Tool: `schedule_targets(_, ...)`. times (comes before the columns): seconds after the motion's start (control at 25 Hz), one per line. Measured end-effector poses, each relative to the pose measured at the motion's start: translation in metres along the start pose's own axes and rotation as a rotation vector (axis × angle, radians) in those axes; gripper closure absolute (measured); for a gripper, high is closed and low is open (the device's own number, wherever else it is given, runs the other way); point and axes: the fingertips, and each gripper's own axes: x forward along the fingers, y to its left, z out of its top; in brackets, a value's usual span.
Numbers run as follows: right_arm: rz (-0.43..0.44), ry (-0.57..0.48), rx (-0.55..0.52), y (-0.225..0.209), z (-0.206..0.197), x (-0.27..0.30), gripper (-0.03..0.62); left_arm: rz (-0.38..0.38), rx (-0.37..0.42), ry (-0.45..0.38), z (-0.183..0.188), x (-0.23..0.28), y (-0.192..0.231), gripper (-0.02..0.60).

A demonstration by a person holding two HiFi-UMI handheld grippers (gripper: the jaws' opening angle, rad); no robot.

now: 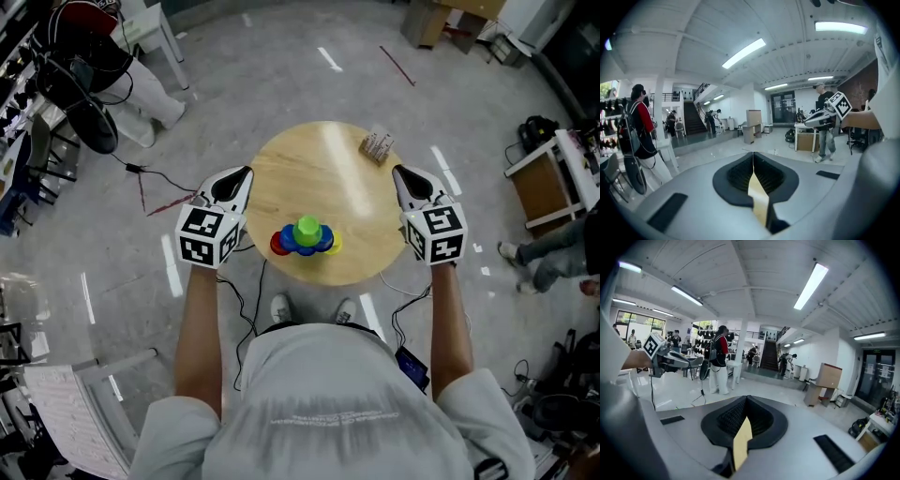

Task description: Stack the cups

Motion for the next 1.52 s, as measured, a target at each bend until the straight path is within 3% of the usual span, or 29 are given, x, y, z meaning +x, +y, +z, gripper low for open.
schedule_targets(0.16,-0.031,-0.083,-0.062,-0.006,0.031,-0.019,0.566,0.022,0.069,-0.091,0.05,-0.013,0.0,0.561)
schedule_targets(0.36,-0.041,-0.171,-0.122,-0.005,0.066,-0.036,0.566,0.044,0.184,-0.148,0.094,-0.021,-0.001,0.561)
schedule_targets(0.52,-0.042,-0.204,-0.153,-0.004,0.083,-0.044,0.567,0.06,0.207,-0.185,0.115,-0.025,-0.002,0.561)
schedule_targets(0.8,-0.042,-0.211,-0.179,-0.004,0.088,-0.045,0.566,0.066,0.216,-0.244,0.132,-0.032,-0.006,0.561)
schedule_targets(1.52,-0.016,-0.209,-0.221,0.006,0.087,-0.032,0.566,0.057,0.275,-0.248,0.144,-0.027,-0.019,0.561)
